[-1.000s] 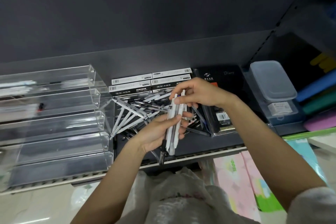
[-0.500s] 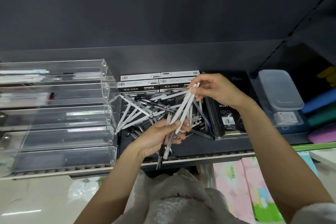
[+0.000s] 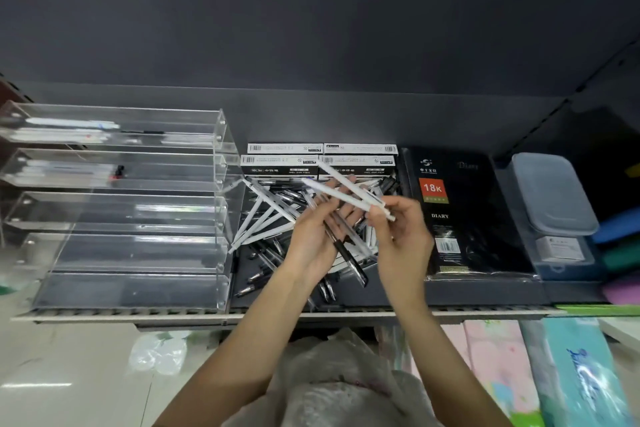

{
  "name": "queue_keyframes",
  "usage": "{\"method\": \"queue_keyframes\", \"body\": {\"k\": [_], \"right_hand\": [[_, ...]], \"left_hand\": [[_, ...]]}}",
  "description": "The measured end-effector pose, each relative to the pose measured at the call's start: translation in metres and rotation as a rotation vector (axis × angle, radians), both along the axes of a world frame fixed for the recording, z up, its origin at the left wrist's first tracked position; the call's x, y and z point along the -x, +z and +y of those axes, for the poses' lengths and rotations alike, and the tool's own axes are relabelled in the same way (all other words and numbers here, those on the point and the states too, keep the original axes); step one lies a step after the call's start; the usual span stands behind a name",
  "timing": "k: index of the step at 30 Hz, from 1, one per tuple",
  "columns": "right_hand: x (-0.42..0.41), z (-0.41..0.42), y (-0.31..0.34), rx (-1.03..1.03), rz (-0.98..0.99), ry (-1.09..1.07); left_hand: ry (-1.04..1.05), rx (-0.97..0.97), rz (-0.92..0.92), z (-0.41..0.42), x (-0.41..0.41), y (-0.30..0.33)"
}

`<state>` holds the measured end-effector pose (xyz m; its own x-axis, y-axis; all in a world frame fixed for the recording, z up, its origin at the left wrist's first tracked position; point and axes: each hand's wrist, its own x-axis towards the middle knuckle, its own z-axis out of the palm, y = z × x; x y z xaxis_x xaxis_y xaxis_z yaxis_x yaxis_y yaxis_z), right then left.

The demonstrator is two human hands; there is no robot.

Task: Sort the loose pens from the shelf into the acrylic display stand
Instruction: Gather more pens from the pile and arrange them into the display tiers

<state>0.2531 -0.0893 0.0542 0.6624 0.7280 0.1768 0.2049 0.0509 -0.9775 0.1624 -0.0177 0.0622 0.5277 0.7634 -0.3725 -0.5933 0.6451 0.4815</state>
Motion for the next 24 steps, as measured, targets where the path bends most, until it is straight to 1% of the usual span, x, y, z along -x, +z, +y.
{"method": "queue_keyframes", "body": {"k": [3,5,9,11,14,17,19,21,22,23,24], "right_hand": [[0.008,-0.008,-0.005,0.073,-0.061,-0.017],[0.011,-0.011,-0.004,0.106,-0.039,-0.003],[0.014,-0.013,0.001,0.169,0.024,0.069],[0.016,-0.013,0.003,0.215,0.129,0.093],[0.023,-0.016,0.004,0.241,0.366,0.121],[0.024,-0.016,0.005,0.203,0.541,0.06],[0.021,-0.017,0.004,0.193,0.611,0.038],[0.013,-0.023,0.002,0.21,0.6,0.052],[0.006,-0.027,0.0,0.23,0.57,0.066],[-0.003,-0.033,0.001,0.258,0.526,0.091],[-0.014,-0.038,0.004,0.287,0.469,0.126]], "left_hand": [[-0.023,-0.029,-0.022,0.002,0.0,-0.001],[-0.028,-0.052,-0.015,0.002,-0.001,-0.003],[-0.02,-0.018,0.006,0.002,-0.003,-0.002],[0.015,-0.007,0.006,0.003,-0.004,-0.002],[0.084,-0.027,-0.008,0.004,-0.007,-0.001],[0.112,-0.062,-0.016,0.002,-0.009,-0.003],[0.138,-0.075,-0.052,0.002,-0.009,-0.005],[0.219,-0.063,-0.098,0.011,-0.003,-0.004],[0.264,-0.062,-0.086,0.018,0.003,-0.004],[0.293,-0.087,-0.038,0.026,0.01,-0.002],[0.29,-0.143,0.047,0.033,0.017,-0.002]]}}
